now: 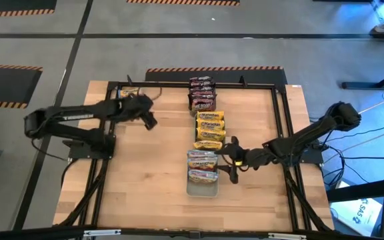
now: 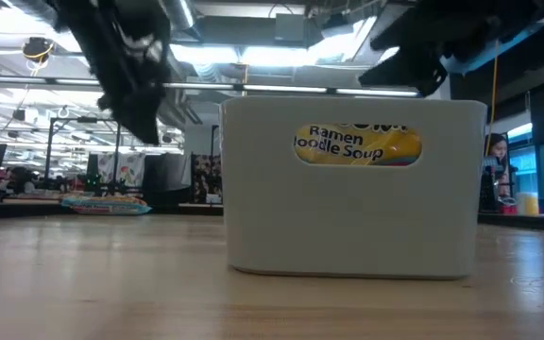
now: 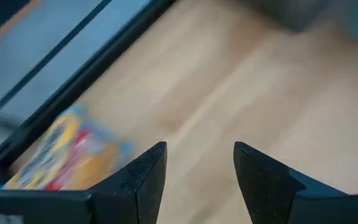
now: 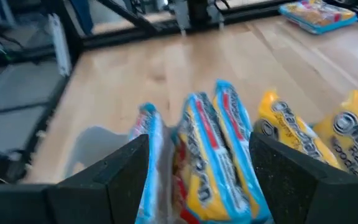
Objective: Sort Maruchan noodles
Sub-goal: Put the blue noodle pack into the gray bin
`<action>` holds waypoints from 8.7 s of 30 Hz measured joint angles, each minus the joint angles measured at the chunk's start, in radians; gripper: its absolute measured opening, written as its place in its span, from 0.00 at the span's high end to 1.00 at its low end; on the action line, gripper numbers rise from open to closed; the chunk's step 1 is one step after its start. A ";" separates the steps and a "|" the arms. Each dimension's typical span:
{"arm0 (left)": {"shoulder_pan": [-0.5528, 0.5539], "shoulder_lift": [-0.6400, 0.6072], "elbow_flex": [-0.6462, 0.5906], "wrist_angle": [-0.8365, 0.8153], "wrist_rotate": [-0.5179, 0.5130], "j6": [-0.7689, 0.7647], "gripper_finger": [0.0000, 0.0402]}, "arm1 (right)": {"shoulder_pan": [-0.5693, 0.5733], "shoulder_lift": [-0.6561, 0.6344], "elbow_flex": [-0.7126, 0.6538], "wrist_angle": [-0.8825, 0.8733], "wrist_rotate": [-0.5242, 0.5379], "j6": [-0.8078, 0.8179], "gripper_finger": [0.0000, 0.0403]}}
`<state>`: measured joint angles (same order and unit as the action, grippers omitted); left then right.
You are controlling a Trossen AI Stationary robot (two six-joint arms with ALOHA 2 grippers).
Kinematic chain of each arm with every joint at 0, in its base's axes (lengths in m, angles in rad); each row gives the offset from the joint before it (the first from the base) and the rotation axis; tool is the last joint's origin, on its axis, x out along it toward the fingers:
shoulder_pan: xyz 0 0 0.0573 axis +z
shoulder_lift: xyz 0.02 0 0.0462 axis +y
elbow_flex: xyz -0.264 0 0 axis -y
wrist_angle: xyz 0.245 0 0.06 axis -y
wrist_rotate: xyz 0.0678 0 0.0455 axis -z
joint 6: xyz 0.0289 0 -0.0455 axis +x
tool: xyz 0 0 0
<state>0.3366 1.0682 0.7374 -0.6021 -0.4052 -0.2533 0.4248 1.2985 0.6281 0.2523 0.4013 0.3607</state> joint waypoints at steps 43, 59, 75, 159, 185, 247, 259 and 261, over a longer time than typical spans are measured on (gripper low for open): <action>0.143 0.386 -0.004 -0.211 0.241 -0.113 0.55 | 0.000 0.075 0.000 -0.013 0.005 0.084 0.35; -0.313 0.248 0.040 -0.261 0.235 -0.228 0.55 | 0.000 0.075 0.001 0.045 0.001 0.053 0.35; -0.296 0.197 0.060 -0.317 0.068 -0.039 0.44 | -0.019 0.075 0.002 0.062 -0.029 0.027 0.35; -0.646 0.195 0.275 -0.270 0.162 -0.028 1.00 | -0.191 0.332 0.471 -0.199 -0.113 -0.521 0.35; -0.645 0.194 0.275 -0.216 0.133 0.034 1.00 | -0.321 0.696 0.877 -0.425 -0.291 -0.717 0.39; -0.657 0.201 0.242 -0.104 -0.028 -0.129 0.73 | -0.320 0.597 0.877 -0.481 -0.320 -0.417 0.42; -0.711 0.195 0.319 0.064 0.100 0.018 0.73 | -0.047 0.279 0.785 -0.973 -0.214 -0.219 0.34; -0.714 0.196 0.324 0.154 0.139 0.057 0.73 | 0.030 0.248 0.728 -0.957 -0.115 -0.151 0.35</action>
<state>-0.3774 1.2639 1.0619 -0.4479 -0.2665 -0.1960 0.4548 1.5464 1.3561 -0.7045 0.2861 0.2101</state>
